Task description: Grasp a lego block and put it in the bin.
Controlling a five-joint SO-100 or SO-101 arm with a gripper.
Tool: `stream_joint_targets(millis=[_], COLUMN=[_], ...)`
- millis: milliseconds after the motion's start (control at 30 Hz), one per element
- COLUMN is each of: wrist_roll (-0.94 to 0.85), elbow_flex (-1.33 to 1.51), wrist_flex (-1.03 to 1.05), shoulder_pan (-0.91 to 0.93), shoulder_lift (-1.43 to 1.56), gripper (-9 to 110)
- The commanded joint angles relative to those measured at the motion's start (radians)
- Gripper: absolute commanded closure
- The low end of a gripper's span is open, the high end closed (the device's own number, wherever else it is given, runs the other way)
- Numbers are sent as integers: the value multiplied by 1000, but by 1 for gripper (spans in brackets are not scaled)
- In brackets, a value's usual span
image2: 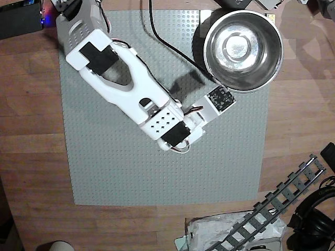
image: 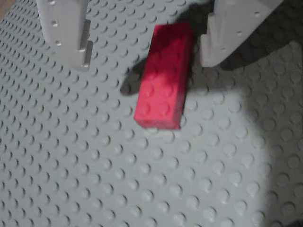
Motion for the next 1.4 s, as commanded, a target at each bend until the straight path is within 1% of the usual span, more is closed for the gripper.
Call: stream_joint_targets(millis=[0, 500, 600, 733, 833, 1267, 1333, 1367], wrist_roll=[0, 9, 9, -3, -3, -3, -3, 2], elbow_flex=[-48, -78, -206, -512, -632, -666, -669, -675], wrist_flex=[3, 66, 166, 365, 437, 459, 459, 463], shoulder_pan=[26, 60, 58, 49, 49, 46, 46, 48], shoulder_lift=[0, -55, -140, -328, -400, -423, -425, -430], gripper=[80, 80, 81, 83, 84, 84, 85, 88])
